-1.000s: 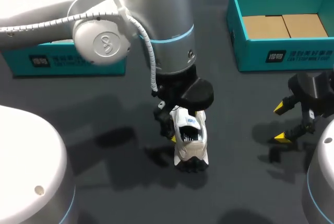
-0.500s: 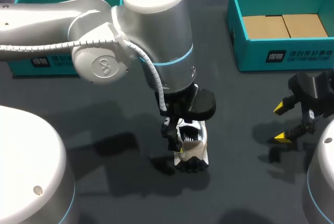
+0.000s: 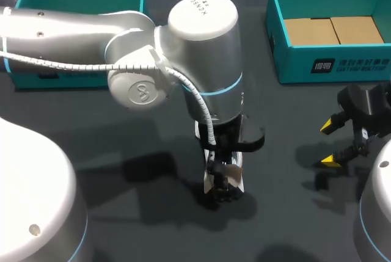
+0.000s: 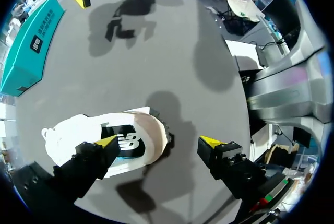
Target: Take the shoe out of the shoebox, open the shoe tongue, remove and reinsert the insole, then place the shoe into the shoebox
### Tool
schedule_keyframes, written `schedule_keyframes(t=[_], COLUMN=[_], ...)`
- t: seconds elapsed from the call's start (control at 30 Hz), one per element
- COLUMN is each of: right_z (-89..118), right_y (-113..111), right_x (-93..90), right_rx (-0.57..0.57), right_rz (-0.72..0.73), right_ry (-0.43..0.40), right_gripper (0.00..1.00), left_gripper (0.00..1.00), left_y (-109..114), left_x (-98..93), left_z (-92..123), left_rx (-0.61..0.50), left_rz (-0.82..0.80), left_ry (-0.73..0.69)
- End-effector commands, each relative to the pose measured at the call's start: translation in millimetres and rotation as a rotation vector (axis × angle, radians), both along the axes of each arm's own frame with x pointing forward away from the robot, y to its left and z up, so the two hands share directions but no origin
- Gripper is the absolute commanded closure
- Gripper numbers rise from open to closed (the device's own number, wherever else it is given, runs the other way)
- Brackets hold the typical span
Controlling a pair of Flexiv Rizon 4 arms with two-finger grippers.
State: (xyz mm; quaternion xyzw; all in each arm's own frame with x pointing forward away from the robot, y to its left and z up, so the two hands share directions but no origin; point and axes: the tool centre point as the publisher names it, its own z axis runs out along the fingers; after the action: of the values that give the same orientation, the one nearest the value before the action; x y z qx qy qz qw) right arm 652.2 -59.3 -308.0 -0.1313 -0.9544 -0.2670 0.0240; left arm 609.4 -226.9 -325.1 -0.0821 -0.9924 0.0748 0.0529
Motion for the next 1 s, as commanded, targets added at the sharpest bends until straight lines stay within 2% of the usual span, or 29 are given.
schedule_keyframes(t=[0.03, 0.3, 0.6, 1.0], right_z=[1, 1, 1, 1], right_y=[0, 0, 0, 0], right_x=[-2.0, -2.0, -2.0, -2.0], right_rx=[-0.003, -0.003, -0.003, -0.003], right_rz=[-0.002, -0.002, -0.002, -0.002], right_ry=[-0.002, -0.002, -0.002, -0.002], right_gripper=[0.00, 0.00, 0.00, 0.00], left_gripper=[0.00, 0.05, 0.19, 0.25], left_y=[-6, -11, -11, -8], left_x=[-1.5, -7.0, -8.3, -5.8], left_z=[-16, -32, -44, -51], left_rx=[0.017, 0.044, 0.062, 0.099], left_rz=[0.021, 0.072, 0.113, 0.166], left_ry=[-0.010, -0.035, -0.041, -0.079])
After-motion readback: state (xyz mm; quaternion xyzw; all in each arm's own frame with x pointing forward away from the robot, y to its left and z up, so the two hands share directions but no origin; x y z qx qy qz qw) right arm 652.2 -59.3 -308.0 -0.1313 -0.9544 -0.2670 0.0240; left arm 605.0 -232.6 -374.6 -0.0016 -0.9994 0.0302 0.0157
